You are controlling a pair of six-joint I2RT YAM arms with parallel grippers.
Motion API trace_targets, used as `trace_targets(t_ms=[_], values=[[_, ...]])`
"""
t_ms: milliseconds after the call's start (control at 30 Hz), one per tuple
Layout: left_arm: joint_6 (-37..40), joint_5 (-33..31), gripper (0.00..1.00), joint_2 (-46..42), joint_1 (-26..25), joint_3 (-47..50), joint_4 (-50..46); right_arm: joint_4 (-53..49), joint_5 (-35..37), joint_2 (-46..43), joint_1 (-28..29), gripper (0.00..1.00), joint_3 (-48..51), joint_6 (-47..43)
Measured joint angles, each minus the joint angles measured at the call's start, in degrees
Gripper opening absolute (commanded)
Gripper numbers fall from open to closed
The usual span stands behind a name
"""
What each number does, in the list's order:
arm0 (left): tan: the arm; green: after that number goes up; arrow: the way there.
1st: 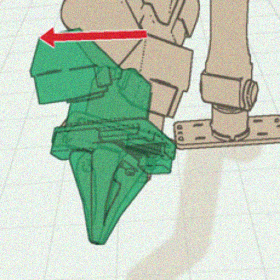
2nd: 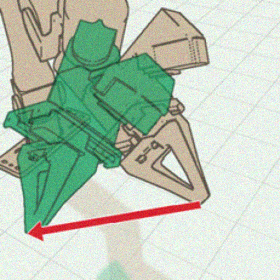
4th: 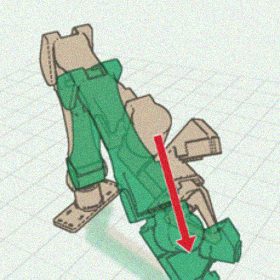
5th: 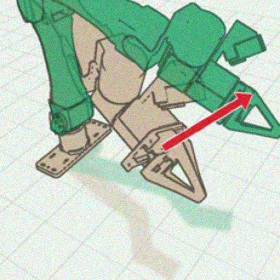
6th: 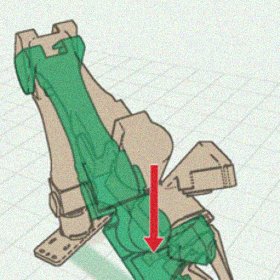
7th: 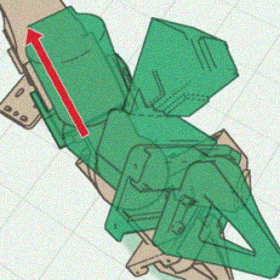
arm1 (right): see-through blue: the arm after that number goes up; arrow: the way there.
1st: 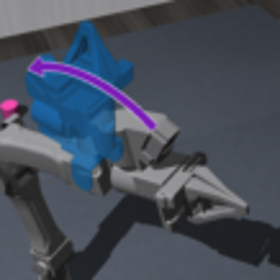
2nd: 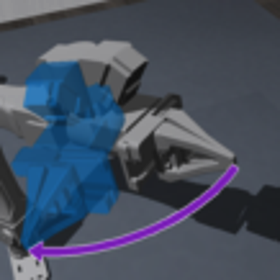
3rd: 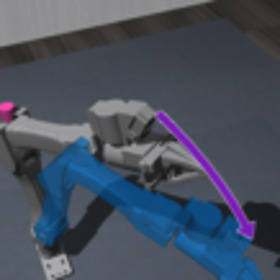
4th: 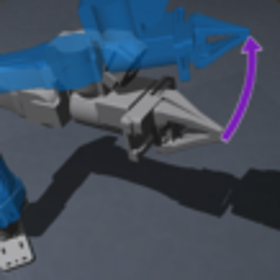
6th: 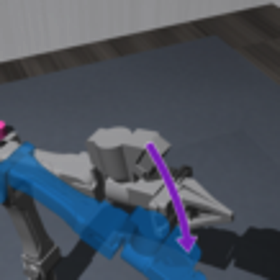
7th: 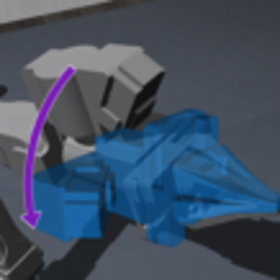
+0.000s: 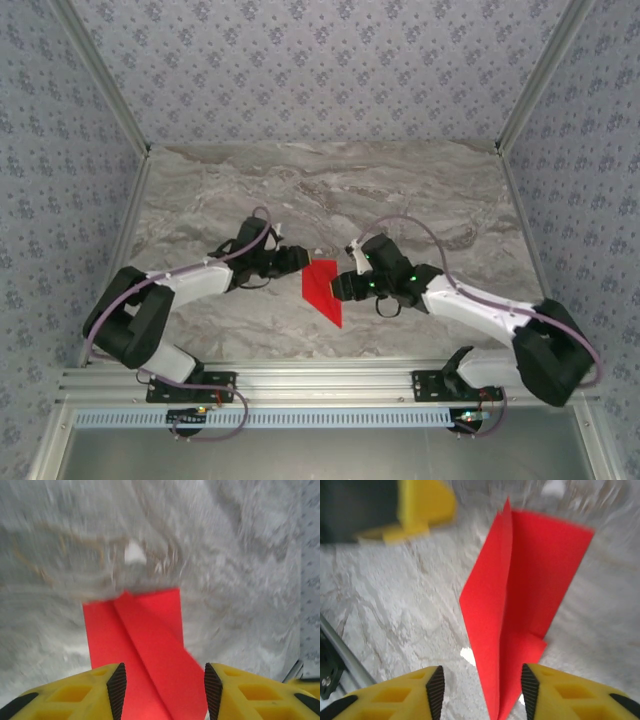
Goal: Fold a paper plane with a square sheet of paper (fold left side to right side)
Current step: Fourth fold the wing at the center of the table, then turn over the paper at the center of the table.
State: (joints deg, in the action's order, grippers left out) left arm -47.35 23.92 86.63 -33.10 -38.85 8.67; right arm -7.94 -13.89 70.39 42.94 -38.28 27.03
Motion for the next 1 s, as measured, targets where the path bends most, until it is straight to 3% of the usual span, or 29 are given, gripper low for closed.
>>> trace_targets(t_ms=[267, 633, 733, 900, 1000], values=[[-2.78, -0.76, 0.42, 6.64, -3.39, -0.46, 3.45, -1.79, 7.28, -9.33, -0.81, 0.57, 4.26, -0.52], [-3.23, -0.52, 0.41, 14.05, -4.57, -7.19, 4.48, -5.31, 8.35, -16.87, -5.70, 0.64, 8.61, -0.31], [-3.34, -0.24, 0.38, 15.91, -4.96, -8.92, 4.74, -5.20, 5.51, -18.38, -8.50, 0.72, 10.03, 0.37], [-4.20, 0.57, 0.14, 17.09, -5.27, -10.43, 5.25, -3.78, -4.46, -18.86, -14.21, 0.87, 12.83, 1.20], [-4.39, 0.76, 0.09, 16.98, -5.27, -10.73, 5.66, -1.07, -12.00, -18.62, -17.66, 0.99, 14.40, 2.56]])
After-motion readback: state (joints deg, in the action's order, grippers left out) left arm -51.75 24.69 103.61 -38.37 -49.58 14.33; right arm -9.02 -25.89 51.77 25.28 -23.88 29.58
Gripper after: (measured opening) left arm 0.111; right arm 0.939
